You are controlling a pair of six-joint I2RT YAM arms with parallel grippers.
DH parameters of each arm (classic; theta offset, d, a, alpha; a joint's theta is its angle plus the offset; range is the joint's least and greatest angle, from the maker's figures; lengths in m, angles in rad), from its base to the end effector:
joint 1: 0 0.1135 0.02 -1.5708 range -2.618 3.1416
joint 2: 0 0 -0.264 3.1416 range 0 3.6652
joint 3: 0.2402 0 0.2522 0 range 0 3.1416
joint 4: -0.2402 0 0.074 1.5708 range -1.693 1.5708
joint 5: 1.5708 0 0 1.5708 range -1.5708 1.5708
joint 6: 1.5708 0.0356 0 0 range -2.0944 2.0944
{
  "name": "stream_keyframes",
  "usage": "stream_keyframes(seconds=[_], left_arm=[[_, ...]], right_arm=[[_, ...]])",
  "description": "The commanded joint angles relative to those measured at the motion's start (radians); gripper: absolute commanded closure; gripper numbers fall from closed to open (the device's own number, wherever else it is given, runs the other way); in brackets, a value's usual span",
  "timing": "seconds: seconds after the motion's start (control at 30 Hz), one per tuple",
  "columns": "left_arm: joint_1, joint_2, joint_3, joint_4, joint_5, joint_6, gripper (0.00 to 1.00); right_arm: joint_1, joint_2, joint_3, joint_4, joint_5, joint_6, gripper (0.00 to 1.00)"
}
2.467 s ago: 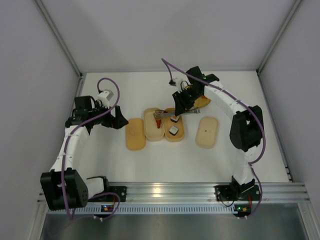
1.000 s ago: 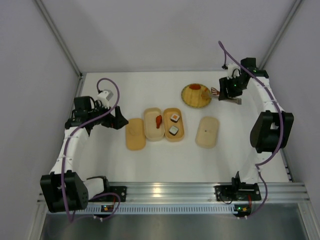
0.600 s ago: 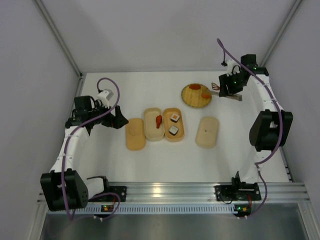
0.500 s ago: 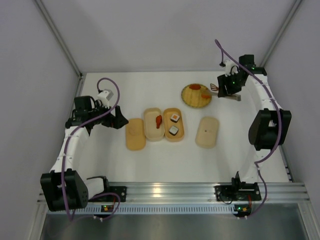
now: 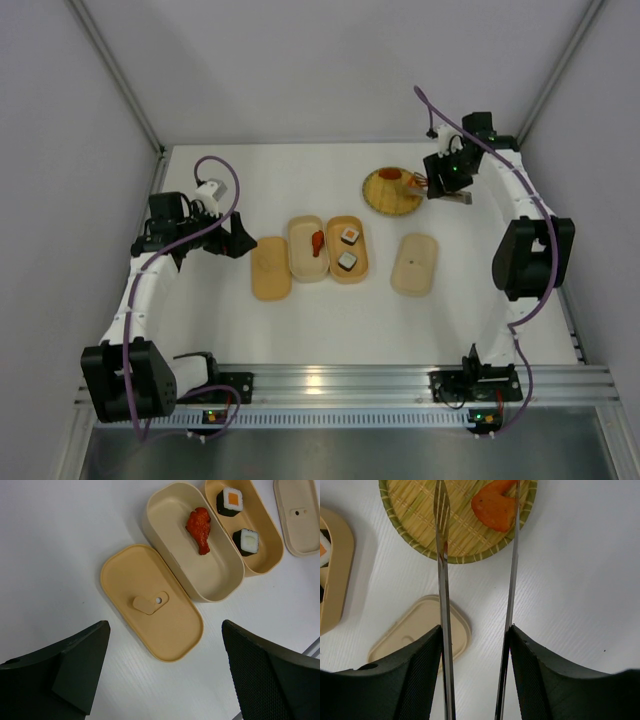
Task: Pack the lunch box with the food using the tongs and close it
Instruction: Pick up the fake food from the plate.
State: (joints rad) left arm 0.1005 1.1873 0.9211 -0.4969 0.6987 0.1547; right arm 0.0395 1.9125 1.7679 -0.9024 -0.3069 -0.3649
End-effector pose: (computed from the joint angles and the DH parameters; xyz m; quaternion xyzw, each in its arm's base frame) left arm 0.2476 0.0019 0.2818 0.1579 0.8600 -0.2652 0.4063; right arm 0.4128 0.0271 0.2928 -0.2305 0.9272 0.1042 0.2764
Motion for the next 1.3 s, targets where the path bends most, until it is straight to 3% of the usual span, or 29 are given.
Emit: stream_keyframes(seconds=[0.0,0.67,1.07,1.27], left_arm=[[0.004,0.001,-0.007,0.049,0.019,0.003,0.02],[0.005,0.005,-0.013,0.06,0.013,0.006,0.02],[0.007,0.0,-0.01,0.058,0.012,0.003,0.02],[0.005,-0.005,-0.008,0.058,0.008,-0.003,0.02]], right_arm=[[0.023,-0.003,-0.005,0.059,0.034,0.026,0.46],[0.072,0.0,-0.065,0.091,0.084,0.069,0.48],[0.079,-0.044,-0.048,0.069,0.085,0.057,0.71],[0.077,-0.081,-0.027,0.037,0.011,0.063,0.75]])
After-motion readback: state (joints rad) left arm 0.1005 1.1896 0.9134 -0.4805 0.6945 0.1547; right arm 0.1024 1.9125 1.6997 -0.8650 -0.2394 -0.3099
